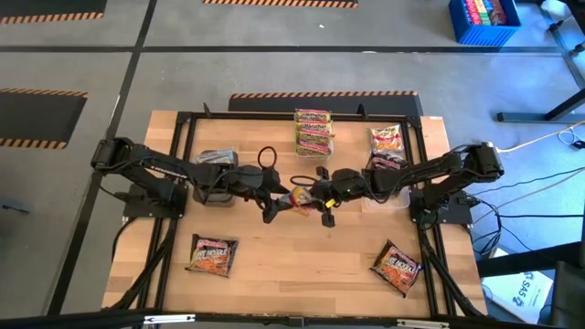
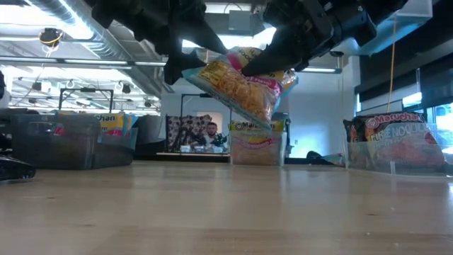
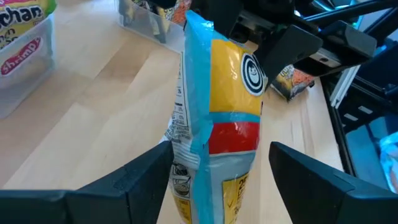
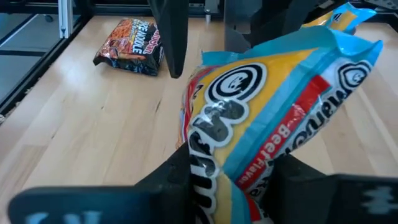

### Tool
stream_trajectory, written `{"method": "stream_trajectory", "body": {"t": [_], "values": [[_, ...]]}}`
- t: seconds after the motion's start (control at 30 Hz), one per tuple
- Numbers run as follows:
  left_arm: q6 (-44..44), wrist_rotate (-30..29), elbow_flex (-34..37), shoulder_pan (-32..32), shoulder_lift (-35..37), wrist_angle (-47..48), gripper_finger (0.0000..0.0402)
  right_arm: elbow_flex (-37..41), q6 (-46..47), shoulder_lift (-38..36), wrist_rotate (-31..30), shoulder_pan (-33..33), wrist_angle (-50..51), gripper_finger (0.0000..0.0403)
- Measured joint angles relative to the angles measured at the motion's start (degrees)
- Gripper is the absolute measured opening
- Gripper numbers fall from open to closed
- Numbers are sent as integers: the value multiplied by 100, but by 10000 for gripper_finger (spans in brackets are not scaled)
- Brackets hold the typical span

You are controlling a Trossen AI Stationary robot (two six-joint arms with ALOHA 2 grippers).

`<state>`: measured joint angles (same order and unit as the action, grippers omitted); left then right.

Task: Sort Maruchan noodles
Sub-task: Put the bottom blue noodle pack into the black bin

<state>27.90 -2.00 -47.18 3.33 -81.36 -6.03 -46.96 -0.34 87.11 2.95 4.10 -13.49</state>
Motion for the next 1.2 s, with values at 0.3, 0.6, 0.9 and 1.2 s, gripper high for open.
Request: {"method": "stream_trajectory", "body": {"t": [0.3,0.6,0.9,1.2], "values": [[-153,-45,24,-81,195,503,264,-13,138,-1,28,7,-40,97],[-137,473,7,-131,-35,87,264,12,83,45,1,8,-291,97],[-142,799,9,-142,-253,-174,264,13,-113,96,-169,13,-298,97],[-226,836,9,-297,-212,-154,264,13,-155,92,-156,-4,-473,97]]}}
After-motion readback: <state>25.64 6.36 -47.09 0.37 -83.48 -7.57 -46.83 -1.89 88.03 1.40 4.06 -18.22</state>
